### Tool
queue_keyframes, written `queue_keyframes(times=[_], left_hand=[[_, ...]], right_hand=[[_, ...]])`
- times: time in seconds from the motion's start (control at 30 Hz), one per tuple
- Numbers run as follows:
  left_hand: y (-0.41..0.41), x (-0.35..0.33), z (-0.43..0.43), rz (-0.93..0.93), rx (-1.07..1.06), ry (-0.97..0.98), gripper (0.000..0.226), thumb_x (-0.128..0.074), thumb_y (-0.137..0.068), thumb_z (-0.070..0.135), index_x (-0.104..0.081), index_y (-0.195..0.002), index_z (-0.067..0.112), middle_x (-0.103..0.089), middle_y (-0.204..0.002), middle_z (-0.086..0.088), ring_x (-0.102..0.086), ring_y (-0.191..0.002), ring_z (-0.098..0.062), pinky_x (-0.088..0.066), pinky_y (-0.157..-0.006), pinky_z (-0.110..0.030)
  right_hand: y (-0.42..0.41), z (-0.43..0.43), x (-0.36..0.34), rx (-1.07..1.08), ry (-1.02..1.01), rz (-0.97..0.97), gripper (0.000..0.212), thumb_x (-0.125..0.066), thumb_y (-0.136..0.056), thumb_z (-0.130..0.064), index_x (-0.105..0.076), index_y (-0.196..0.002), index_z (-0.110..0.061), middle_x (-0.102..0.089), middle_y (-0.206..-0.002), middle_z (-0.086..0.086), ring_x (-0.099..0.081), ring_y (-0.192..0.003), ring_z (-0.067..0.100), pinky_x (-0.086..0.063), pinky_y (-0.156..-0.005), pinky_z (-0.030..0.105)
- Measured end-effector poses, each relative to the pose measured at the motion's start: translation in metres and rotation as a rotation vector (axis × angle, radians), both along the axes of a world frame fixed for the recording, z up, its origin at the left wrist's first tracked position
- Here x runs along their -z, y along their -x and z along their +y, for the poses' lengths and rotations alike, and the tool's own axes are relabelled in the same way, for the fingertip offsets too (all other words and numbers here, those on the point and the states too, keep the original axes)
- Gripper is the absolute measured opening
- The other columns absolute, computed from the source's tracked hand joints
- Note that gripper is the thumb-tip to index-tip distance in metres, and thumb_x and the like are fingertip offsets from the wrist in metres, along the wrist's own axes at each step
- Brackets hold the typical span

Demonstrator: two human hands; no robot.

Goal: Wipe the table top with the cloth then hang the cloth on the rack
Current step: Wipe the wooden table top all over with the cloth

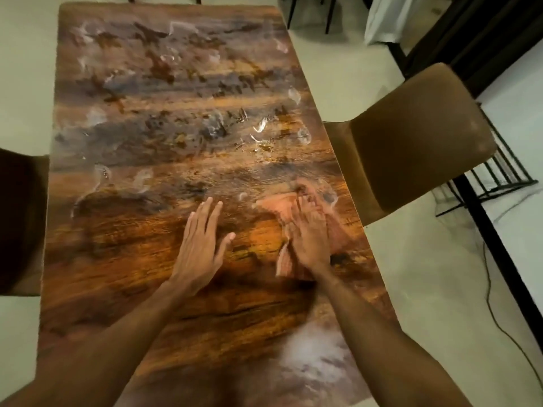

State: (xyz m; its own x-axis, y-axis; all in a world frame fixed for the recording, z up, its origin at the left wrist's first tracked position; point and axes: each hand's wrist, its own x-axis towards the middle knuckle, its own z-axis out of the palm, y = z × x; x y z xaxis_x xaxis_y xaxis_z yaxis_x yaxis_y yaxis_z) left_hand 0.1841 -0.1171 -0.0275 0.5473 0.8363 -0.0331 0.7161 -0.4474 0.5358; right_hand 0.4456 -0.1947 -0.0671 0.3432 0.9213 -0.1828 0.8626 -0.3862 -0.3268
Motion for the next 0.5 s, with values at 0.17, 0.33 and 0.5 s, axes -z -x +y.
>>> queue_keyframes(times=[0.17,0.33,0.5], left_hand=[[0.008,0.006,-0.017,0.023,-0.176,0.013,0.071,-0.034,-0.102,0.052,-0.015,-0.16,0.016,-0.01,-0.168,-0.006,-0.005,-0.156,-0.019,-0.008,-0.126,-0.047],[-0.014,0.001,-0.047,0.09,-0.269,-0.028,0.073,-0.034,-0.1,0.054,-0.017,-0.16,0.017,-0.013,-0.168,-0.009,-0.01,-0.155,-0.023,-0.007,-0.126,-0.045],[-0.072,-0.008,-0.058,0.078,-0.271,-0.04,0.069,-0.037,-0.104,0.05,-0.015,-0.16,0.018,-0.009,-0.169,-0.008,-0.005,-0.156,-0.022,-0.007,-0.126,-0.046]], right_hand=[[0.02,0.051,-0.008,0.015,0.052,0.031,0.063,-0.042,-0.104,-0.031,-0.022,-0.162,-0.017,-0.009,-0.172,0.009,-0.004,-0.158,0.034,0.008,-0.127,0.048],[0.023,0.051,-0.013,-0.574,-0.076,0.08,0.06,-0.021,-0.105,-0.045,-0.026,-0.162,-0.025,-0.013,-0.172,0.0,-0.007,-0.158,0.022,0.0,-0.129,0.044],[-0.098,0.036,-0.002,-0.234,-0.049,-0.015,0.058,-0.029,-0.11,-0.035,-0.016,-0.164,-0.021,-0.002,-0.173,0.004,0.0,-0.159,0.027,0.001,-0.128,0.05]])
